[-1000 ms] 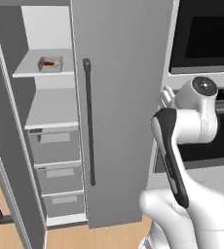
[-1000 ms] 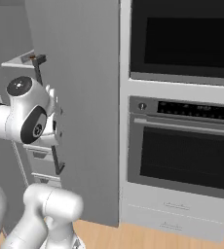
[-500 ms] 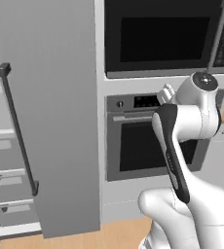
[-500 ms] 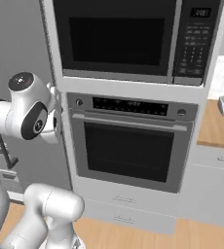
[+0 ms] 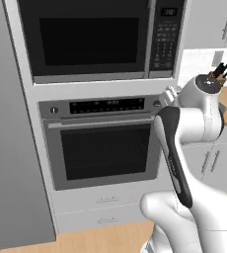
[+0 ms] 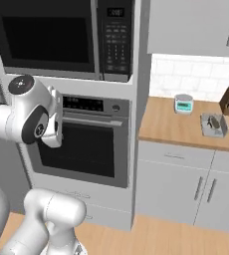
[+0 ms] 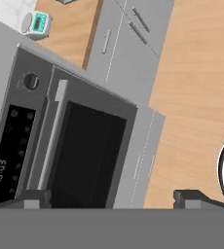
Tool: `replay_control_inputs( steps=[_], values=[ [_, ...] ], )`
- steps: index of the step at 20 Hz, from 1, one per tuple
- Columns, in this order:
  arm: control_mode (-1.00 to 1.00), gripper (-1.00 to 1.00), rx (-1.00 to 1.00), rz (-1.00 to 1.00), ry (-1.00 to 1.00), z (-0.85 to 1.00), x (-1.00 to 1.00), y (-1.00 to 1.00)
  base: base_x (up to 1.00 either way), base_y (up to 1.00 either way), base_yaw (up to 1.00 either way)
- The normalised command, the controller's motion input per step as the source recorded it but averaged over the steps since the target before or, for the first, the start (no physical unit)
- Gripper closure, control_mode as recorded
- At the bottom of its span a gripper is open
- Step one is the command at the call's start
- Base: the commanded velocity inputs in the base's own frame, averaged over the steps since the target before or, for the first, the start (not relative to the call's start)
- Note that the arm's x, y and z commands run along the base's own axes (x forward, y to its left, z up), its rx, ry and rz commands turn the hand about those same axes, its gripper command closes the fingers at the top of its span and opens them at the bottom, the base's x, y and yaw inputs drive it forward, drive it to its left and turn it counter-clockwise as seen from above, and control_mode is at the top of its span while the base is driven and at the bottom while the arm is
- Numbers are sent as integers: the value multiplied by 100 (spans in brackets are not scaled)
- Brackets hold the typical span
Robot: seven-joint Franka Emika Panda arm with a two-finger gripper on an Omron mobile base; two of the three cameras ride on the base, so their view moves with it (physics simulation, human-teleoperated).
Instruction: Take the meat container that has the fish and place it on the second highest rack of the freezer. Then take the vegetable container that has the garlic and carrot and place it on the highest rack of the freezer.
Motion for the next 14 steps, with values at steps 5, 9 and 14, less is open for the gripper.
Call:
replay_control_inputs(
  steps=[5, 9, 14],
  values=[
    [100, -100, 0, 0, 0, 0, 0, 0, 19, -100, 0],
    [100, -100, 0, 0, 0, 0, 0, 0, 40, -100, 0],
    [100, -100, 0, 0, 0, 0, 0, 0, 49, -100, 0]
  ],
)
